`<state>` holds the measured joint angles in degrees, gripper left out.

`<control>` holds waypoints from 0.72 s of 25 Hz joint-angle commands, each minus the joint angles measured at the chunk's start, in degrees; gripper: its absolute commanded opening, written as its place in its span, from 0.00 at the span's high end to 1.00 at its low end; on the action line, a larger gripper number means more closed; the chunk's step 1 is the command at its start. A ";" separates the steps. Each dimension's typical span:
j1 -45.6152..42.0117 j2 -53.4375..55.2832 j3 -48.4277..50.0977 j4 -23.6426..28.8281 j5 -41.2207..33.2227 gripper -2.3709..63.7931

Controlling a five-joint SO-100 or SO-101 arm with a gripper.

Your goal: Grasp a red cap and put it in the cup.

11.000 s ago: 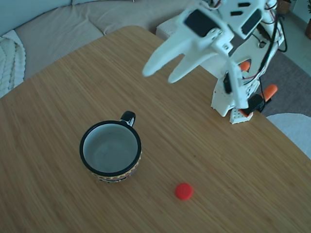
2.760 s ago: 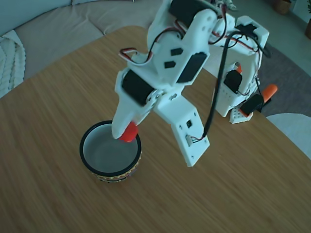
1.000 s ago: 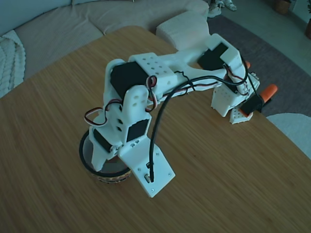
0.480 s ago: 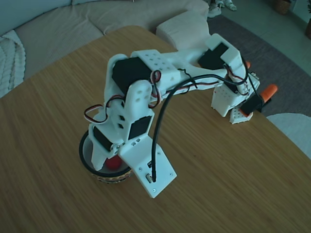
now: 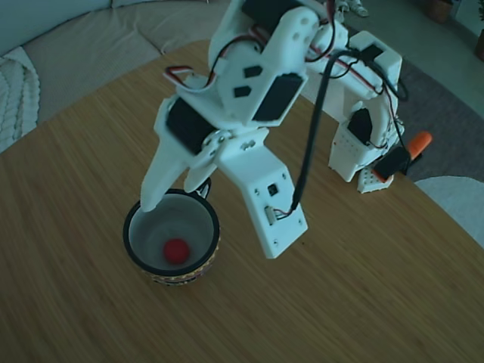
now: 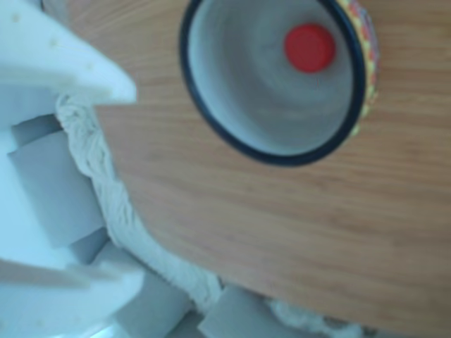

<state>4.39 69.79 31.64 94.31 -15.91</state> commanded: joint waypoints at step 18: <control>-12.83 45.35 38.94 3.87 0.53 0.57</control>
<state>-7.29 111.36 68.73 94.31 -15.91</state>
